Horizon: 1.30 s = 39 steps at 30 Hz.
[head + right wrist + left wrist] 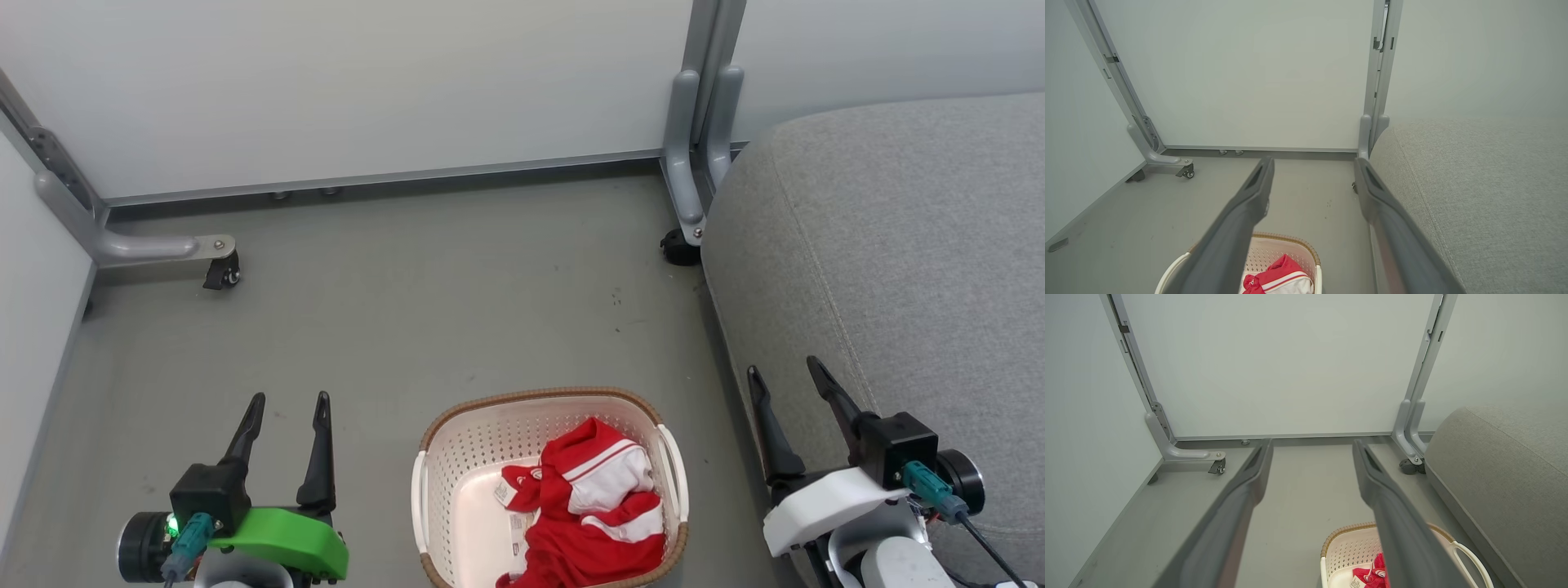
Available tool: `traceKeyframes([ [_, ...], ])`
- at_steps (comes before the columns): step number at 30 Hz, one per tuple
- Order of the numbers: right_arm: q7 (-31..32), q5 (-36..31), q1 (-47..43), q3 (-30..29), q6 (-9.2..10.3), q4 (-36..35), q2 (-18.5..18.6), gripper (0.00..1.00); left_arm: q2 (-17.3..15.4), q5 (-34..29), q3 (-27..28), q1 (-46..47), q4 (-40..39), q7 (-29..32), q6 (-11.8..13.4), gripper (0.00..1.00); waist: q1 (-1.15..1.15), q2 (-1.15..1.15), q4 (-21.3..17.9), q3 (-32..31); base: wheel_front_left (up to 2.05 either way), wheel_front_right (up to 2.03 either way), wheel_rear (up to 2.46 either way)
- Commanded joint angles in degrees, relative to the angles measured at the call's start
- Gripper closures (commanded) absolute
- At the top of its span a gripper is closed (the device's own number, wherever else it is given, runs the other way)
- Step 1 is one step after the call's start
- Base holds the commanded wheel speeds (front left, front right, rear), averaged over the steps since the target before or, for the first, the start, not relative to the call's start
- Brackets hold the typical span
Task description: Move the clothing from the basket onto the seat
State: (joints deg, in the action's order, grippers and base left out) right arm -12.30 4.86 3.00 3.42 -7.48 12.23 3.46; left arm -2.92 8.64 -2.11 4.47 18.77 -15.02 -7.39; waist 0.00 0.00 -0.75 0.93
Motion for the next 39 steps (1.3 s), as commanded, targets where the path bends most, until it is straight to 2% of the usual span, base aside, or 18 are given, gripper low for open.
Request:
traceKeyframes([
  [1,-0.48,-0.39,-0.46,-0.16,-0.02,-0.25,-0.04,0.0,-0.05,-0.61,0.13,0.02,0.11,-0.21,-0.19,0.0,0.0,0.0,-0.01,0.02,0.0,0.0,0.0],
  [10,-0.51,0.44,-0.07,-0.1,-0.02,-0.98,-0.2,0.0,-0.01,-0.41,0.58,0.73,-0.03,-0.21,-0.17,0.0,0.0,0.0,-0.05,0.82,0.0,0.0,0.0],
  [17,-0.7,0.66,2.64,0.16,-0.02,-2.81,-0.26,0.0,-0.01,-0.67,-1.44,3.41,-0.39,-0.14,0.02,0.0,0.0,0.0,-1.05,5.45,0.0,0.0,0.0],
  [27,-1.67,1.51,9.54,0.58,-0.01,-5.73,-0.29,0.0,-0.05,-2.49,-10.63,11.84,3.47,-0.13,-0.08,0.0,0.0,0.0,-4.15,17.09,0.0,0.0,0.0],
  [39,-2.88,2.39,18.79,1.98,-0.01,-8.61,-0.42,0.0,-0.14,-3.82,-24.73,28.02,17.05,-0.14,-0.16,0.0,0.0,0.0,-8.78,33.83,0.0,0.0,0.0],
])
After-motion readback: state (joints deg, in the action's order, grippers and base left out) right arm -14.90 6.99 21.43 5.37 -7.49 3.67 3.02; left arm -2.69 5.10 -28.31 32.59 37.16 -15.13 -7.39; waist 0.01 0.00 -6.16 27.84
